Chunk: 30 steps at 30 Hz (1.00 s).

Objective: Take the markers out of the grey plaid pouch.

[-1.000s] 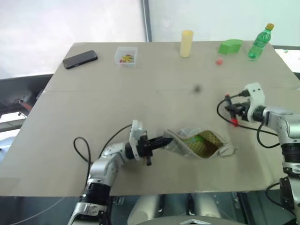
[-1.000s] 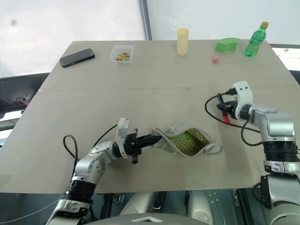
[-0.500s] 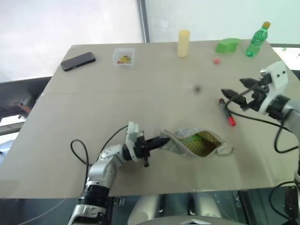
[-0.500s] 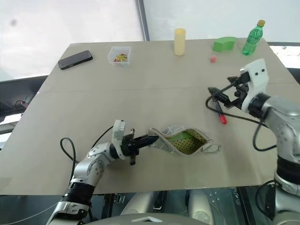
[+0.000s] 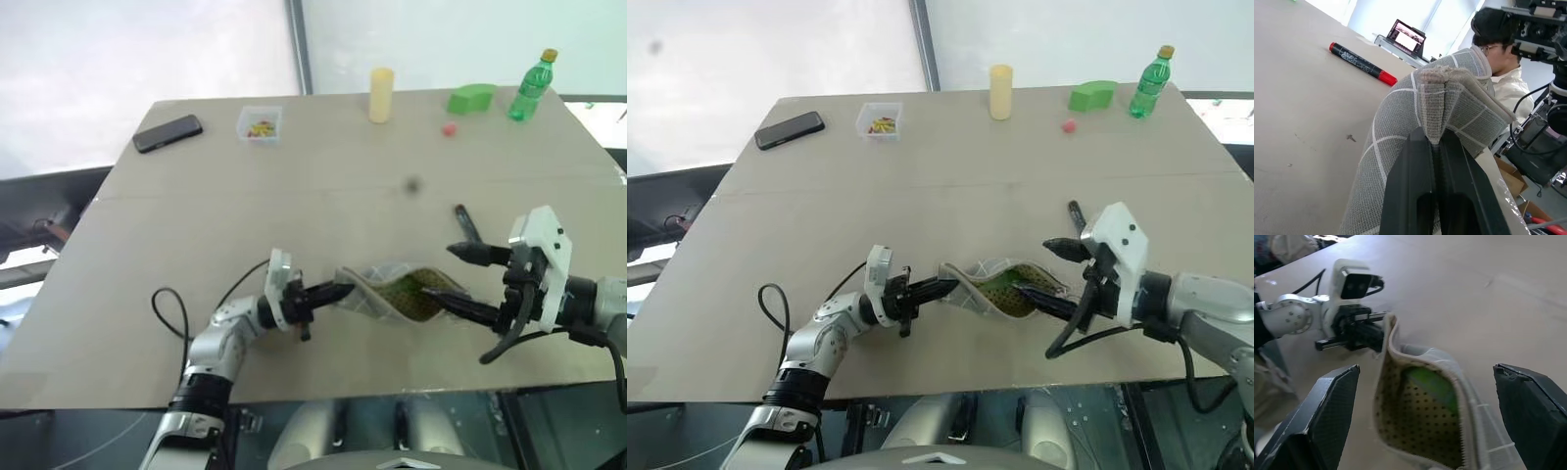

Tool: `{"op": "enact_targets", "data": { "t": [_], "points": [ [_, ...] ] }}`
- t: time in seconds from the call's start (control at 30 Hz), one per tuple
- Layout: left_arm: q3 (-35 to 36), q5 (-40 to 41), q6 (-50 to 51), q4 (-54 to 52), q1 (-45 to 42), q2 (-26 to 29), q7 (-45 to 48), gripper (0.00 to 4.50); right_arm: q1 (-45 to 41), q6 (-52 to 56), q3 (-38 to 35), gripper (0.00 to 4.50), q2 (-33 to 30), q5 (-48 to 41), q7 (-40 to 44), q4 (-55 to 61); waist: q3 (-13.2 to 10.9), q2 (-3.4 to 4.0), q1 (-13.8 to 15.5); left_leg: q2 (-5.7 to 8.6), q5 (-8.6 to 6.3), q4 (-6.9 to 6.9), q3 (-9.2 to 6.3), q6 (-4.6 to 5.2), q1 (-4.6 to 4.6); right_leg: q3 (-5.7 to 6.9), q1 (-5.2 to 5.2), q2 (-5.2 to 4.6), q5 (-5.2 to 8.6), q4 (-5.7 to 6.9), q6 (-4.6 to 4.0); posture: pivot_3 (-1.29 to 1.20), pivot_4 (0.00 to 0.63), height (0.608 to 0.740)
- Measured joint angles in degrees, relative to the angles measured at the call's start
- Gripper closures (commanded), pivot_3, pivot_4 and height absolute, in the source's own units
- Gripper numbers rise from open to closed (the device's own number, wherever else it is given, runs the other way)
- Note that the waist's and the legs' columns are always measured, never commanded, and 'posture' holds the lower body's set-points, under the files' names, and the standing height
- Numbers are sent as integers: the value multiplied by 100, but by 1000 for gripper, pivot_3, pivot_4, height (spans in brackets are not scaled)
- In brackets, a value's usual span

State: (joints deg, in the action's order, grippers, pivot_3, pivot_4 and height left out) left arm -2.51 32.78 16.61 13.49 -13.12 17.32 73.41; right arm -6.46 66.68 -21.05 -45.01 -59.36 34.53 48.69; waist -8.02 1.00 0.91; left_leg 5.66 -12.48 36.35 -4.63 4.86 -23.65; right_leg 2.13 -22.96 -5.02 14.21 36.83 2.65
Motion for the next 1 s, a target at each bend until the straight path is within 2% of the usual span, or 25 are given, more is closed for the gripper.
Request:
{"op": "enact_targets", "data": {
  "t": [0.07,0.1,0.17,0.2,0.23,0.4,0.6,0.67,0.73,0.83,1.0],
  "points": [
    [5,1,41,-24,4,-2,-10,4500,139,-102,249,65,-60,75,37,-33,1,1,1,0,0,0,0,0,-1,0,0,0,0,0,0,0,150,740],
    [14,2,55,-54,13,-4,-25,4500,179,-191,396,572,-101,159,73,-72,0,0,1,0,0,0,0,0,-1,0,0,0,0,0,0,0,150,740],
    [28,9,73,-129,34,-17,-80,4500,207,-328,667,1298,-159,328,132,-202,0,0,0,0,0,4,0,0,-3,0,0,-1,1,-1,-2,0,150,740],
    [40,19,105,-193,68,-17,-117,4500,211,-433,826,1945,-167,456,147,-270,0,1,-1,1,0,6,0,0,-3,-1,0,-1,1,-1,-2,0,150,740],
    [51,26,140,-258,95,-17,-137,4500,212,-504,953,2260,-170,530,156,-306,0,1,-1,1,0,7,0,0,-5,-1,0,-1,1,-1,-1,0,150,740],
    [83,59,249,-484,218,-18,-254,4500,91,-806,1455,2260,-195,918,203,-460,-2,-5,-3,3,0,9,1,0,-8,-5,-1,0,-14,-9,-14,0,150,740],
    [98,86,390,-662,284,-23,-378,4500,-368,-1270,2427,2260,-174,1905,107,-751,-14,-24,-1,4,0,8,1,-1,-12,-6,-4,1,-20,-15,-5,0,150,740],
    [119,107,450,-702,302,-21,-412,4500,-642,-1606,3020,2260,-304,2555,115,-843,-15,-26,-9,5,0,8,4,-1,-12,-10,-6,1,-20,-16,-4,0,150,740],
    [118,120,581,-749,299,-16,-451,4500,-999,-2171,3842,2260,-573,3579,166,-1084,-18,-30,-10,6,-3,8,6,-8,-11,-10,-7,3,-19,-16,-3,0,150,740],
    [135,190,860,-812,299,23,-479,4500,-1504,-2872,4729,2260,-611,4765,323,-1595,-20,-34,-20,7,-1,8,7,-9,-10,-13,-8,4,-21,-15,-2,0,150,740],
    [160,309,1248,-869,263,26,-542,4500,-2299,-3945,5624,2260,-374,6305,615,-2559,-21,-37,-13,9,16,8,7,-29,-9,-13,-8,7,-22,-14,-3,0,150,740]
  ]
}}
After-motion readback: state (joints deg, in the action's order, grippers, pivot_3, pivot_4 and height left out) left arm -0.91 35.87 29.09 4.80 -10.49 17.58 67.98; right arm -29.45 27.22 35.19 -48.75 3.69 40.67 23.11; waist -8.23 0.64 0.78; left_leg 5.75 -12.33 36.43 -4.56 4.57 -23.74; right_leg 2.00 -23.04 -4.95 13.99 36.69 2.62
